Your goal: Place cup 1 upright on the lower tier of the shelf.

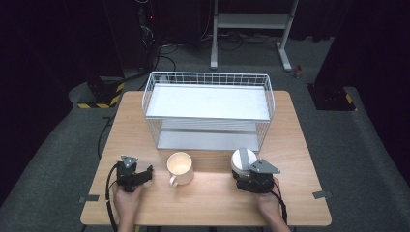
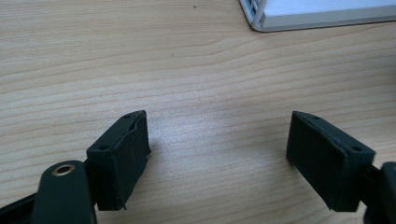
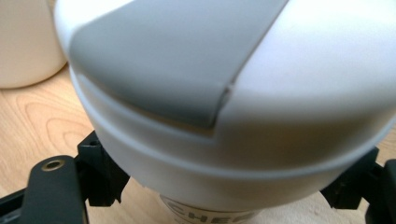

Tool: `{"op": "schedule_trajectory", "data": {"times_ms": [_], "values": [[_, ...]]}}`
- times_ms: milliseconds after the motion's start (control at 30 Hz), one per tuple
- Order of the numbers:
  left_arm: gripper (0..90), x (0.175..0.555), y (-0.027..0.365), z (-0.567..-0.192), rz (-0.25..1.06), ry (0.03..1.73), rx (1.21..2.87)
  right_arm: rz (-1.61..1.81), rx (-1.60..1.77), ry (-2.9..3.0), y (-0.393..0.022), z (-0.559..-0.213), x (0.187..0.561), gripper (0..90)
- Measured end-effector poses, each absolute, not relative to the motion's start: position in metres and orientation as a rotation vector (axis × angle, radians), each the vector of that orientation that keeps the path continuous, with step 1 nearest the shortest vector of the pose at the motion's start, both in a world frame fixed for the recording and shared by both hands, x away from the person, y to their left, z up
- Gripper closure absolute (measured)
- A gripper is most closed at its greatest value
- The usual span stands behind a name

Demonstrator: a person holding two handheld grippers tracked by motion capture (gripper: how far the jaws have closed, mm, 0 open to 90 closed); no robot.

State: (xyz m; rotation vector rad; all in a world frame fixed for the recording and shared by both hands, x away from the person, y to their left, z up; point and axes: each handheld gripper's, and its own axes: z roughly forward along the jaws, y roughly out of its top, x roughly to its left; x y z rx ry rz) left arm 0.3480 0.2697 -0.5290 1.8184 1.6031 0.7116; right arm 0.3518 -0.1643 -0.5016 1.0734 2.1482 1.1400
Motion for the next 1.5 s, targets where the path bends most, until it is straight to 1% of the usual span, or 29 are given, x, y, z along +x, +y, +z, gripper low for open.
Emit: {"op": "schedule_trajectory", "data": {"times_ms": [733,1133,1367,1500], "values": [[22.0,0.348,0.27,-0.529,0.716,1.6,1.829,1.156,1.101,2.11,-0.158,-0.487,0.38,18.7],[21.9,0.348,0.27,-0.529,0.718,1.601,1.828,1.156,1.128,2.096,-0.15,-0.477,0.402,18.7],[21.9,0.348,0.27,-0.529,0.719,1.602,1.824,1.152,1.206,2.086,-0.148,-0.48,0.417,18.7],[22.0,0.348,0.27,-0.529,0.719,1.601,1.828,1.135,1.192,2.09,-0.146,-0.482,0.424,18.7]]}}
